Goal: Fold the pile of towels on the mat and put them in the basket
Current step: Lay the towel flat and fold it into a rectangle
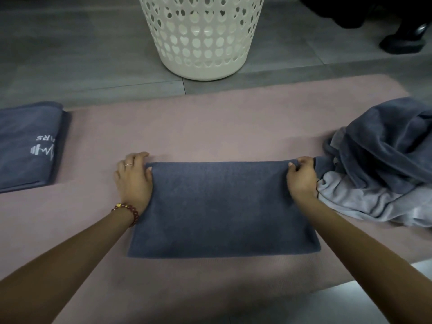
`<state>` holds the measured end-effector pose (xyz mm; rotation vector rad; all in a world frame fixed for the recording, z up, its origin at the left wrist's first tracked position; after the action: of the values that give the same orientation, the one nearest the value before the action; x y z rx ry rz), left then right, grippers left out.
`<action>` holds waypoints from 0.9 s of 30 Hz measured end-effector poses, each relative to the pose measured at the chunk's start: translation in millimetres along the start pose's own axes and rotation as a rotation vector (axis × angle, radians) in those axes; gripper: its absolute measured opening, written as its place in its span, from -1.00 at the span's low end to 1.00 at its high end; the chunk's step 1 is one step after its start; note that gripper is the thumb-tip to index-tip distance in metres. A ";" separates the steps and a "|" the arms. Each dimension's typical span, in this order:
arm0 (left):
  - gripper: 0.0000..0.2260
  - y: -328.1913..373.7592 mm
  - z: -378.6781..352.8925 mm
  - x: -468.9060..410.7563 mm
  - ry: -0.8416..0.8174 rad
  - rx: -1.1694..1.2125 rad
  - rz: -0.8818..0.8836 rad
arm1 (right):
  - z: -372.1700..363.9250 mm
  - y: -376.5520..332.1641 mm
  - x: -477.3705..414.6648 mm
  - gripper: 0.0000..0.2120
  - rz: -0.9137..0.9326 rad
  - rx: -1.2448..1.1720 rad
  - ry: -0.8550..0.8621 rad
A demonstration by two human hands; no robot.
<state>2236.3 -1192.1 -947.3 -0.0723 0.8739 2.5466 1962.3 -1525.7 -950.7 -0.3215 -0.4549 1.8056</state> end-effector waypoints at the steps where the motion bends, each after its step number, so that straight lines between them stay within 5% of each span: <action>1: -0.70 10.6 0.6 1.3 0.017 -0.063 -0.060 | 1.0 -9.0 11.2 -0.73 0.095 0.058 0.063; 5: -0.60 69.3 -43.3 42.4 -0.306 -0.238 -0.631 | -34.0 -66.4 84.1 -0.49 0.730 0.289 -0.018; 8: -0.50 53.8 -63.5 57.3 -0.460 -0.354 -0.613 | -60.6 -55.7 102.1 -0.43 0.912 0.437 -0.230; 13: -0.36 10.3 -47.2 37.6 -0.438 -0.377 -0.300 | -32.9 7.4 65.1 -0.37 0.608 0.492 -0.210; 17: -0.29 11.2 -48.0 37.8 -0.493 -0.403 -0.223 | -21.0 16.4 68.3 -0.30 0.392 0.436 -0.257; 22: -0.41 13.9 -29.7 97.0 -0.521 -0.379 -0.440 | -0.4 36.6 112.0 -0.35 0.288 0.224 -0.280; 27: -0.42 -13.1 -15.8 121.0 -0.524 -0.334 -0.460 | 22.4 56.4 132.8 -0.30 0.274 0.201 -0.218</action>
<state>2131.5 -1144.8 -990.3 0.2529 0.1948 2.0950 1867.6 -1414.6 -955.0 -0.0471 -0.3901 2.1468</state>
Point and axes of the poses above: each hand's wrist, its own x-axis away from the middle knuckle, its own z-axis out of the back of the hand, y = z × x, the point moved 8 cm from there along -x, towards the middle knuckle, and after that the axes turned 8 degrees about x, right-handed, at the moved point
